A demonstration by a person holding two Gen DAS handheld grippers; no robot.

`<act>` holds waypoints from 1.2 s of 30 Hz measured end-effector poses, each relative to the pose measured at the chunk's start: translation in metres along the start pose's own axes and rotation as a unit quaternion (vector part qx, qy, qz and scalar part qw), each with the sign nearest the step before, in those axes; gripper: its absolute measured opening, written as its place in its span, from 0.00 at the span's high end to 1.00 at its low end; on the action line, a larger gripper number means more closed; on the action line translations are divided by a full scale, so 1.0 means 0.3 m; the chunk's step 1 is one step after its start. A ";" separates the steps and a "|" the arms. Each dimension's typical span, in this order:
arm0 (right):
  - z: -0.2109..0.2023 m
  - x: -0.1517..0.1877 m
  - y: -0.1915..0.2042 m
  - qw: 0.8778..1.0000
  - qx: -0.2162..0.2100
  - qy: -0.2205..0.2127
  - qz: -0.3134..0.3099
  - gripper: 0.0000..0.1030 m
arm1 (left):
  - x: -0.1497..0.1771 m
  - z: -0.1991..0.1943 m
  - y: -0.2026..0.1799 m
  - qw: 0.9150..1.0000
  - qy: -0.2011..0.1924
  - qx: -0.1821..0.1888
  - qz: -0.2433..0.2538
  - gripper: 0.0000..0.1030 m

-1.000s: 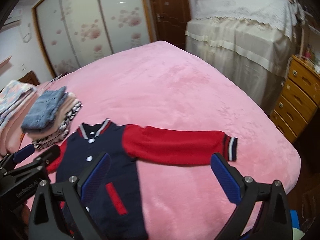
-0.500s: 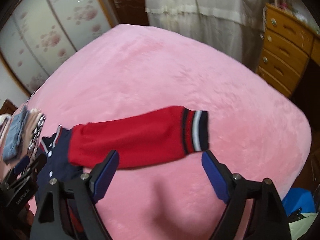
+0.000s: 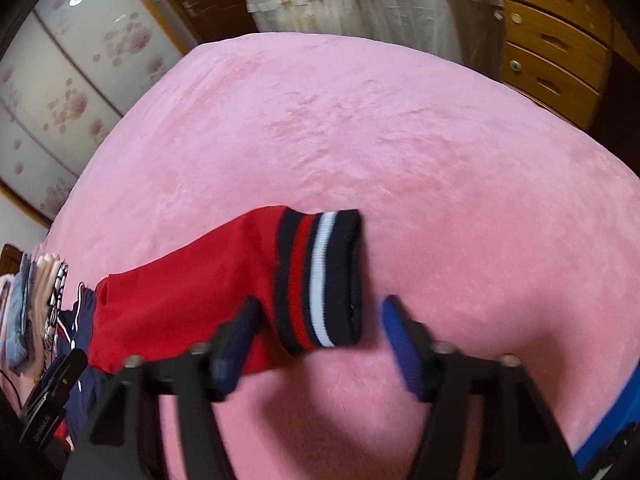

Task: Fold large clothes
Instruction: 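Reach the right tool to the striped red sleeve cuff and grasp it, then lift the cuff with the right tool and fold the sleeve across the jacket front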

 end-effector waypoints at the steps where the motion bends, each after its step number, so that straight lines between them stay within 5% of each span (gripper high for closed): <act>1: 0.008 0.001 0.007 1.000 -0.009 0.005 0.000 0.78 | 0.001 -0.004 0.003 1.000 0.001 0.002 -0.003 0.17; 8: -0.142 -0.057 0.156 0.997 -0.051 -0.038 -0.033 0.86 | -0.007 -0.092 0.094 1.000 -0.005 -0.009 -0.026 0.17; 14: -0.308 -0.077 0.513 0.979 -0.140 -0.078 -0.127 0.86 | 0.004 -0.216 0.295 0.996 -0.015 -0.045 -0.078 0.17; 20: -0.305 0.070 0.891 0.949 -0.197 -0.067 -0.238 0.79 | 0.066 -0.313 0.524 0.987 -0.017 -0.089 -0.129 0.17; 24: -0.211 0.202 0.991 0.940 -0.204 -0.022 -0.274 0.69 | 0.115 -0.323 0.608 0.985 -0.007 -0.109 -0.135 0.17; 27: -0.195 0.223 0.984 0.943 -0.223 0.007 -0.248 0.69 | 0.129 -0.313 0.635 0.985 -0.003 -0.093 -0.144 0.17; 32: -0.231 0.195 0.874 0.953 -0.215 -0.002 -0.214 0.69 | 0.135 -0.264 0.606 0.987 -0.001 -0.036 -0.154 0.17; 36: -0.226 0.182 0.798 0.960 -0.198 -0.002 -0.197 0.69 | 0.132 -0.177 0.569 0.981 0.015 0.048 -0.185 0.41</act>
Point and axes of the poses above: each gripper's, at about its wrist camera, not at the fingertips, and z roughly the way its jaws point, y to its left, x to its underside, the point moved 2 cm from there along z, roughly the way its jaws point, and after that the axes turned 15 degrees about -y, right-handed, at the moved point
